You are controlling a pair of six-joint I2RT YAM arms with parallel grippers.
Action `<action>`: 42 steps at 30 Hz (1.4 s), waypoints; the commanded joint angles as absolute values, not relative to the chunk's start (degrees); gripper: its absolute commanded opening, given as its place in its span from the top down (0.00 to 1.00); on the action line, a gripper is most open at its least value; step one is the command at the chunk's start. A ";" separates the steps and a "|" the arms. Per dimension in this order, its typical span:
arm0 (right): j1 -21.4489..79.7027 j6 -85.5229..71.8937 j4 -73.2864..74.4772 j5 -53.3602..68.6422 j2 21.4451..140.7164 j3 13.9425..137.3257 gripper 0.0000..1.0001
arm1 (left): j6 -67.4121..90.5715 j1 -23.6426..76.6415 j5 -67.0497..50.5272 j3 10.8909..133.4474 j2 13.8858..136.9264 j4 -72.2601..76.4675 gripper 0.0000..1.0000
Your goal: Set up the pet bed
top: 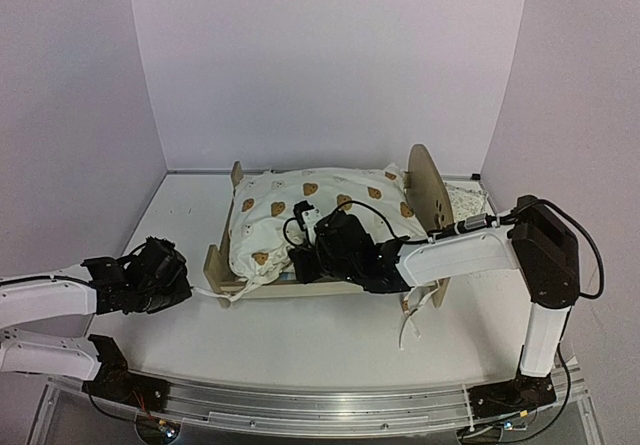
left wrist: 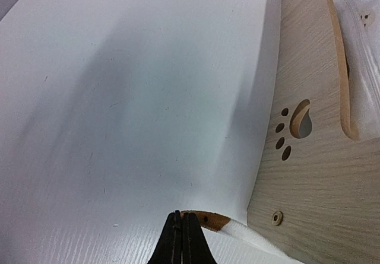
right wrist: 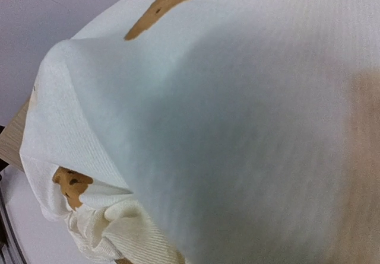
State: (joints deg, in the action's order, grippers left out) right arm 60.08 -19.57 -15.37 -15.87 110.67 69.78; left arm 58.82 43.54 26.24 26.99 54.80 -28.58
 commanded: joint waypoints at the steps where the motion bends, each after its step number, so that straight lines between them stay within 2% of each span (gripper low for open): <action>1: 59.14 -20.13 -16.00 -12.95 110.60 71.98 1.00 | 57.85 43.24 24.96 26.38 53.93 -26.23 0.99; 6: 59.15 -21.67 -15.91 -4.47 111.69 72.04 1.00 | 57.48 43.24 21.27 26.40 57.17 -24.56 0.86; 8: 59.15 -22.93 -15.91 -2.36 111.92 71.84 1.00 | 56.95 43.24 19.71 25.68 56.78 -23.17 0.75; 10: 59.15 -23.62 -15.91 -1.26 112.21 71.90 1.00 | 55.79 43.24 17.46 24.44 54.87 -20.98 0.54; 12: 59.15 -24.10 -15.66 -0.48 112.44 72.18 1.00 | 54.86 43.28 15.33 23.44 52.75 -19.47 0.38; 14: 59.15 -24.62 -15.23 1.73 112.49 72.57 1.00 | 54.01 43.24 13.90 23.70 51.72 -19.25 0.30; 20: 59.22 -28.83 -14.91 7.08 111.31 72.03 0.96 | 49.57 43.23 11.94 26.37 52.34 -19.76 0.29; 21: 59.27 -29.54 -14.67 7.69 110.84 71.86 0.92 | 48.40 43.23 11.23 26.42 52.20 -18.64 0.29; 25: 59.28 -30.74 -8.27 8.57 108.42 72.62 0.65 | 45.77 43.24 8.50 26.78 51.88 -15.49 0.30; 27: 59.26 -31.03 -4.30 7.27 106.40 72.37 0.58 | 44.88 43.24 8.30 28.06 52.45 -16.34 0.31; 31: 59.31 -31.04 1.75 6.12 100.86 70.41 0.50 | 43.16 43.30 8.06 31.48 53.60 -19.11 0.32; 36: 59.33 -29.25 11.71 7.48 94.06 70.74 0.36 | 41.35 43.24 7.23 34.62 54.84 -20.89 0.33; 42: 59.33 -23.76 21.62 2.58 84.78 70.04 0.29 | 39.17 43.31 4.15 37.12 58.02 -19.51 0.34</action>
State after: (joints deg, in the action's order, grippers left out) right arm 59.42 -27.97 12.89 6.11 91.47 70.17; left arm 41.83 43.16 7.69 32.96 56.10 -23.99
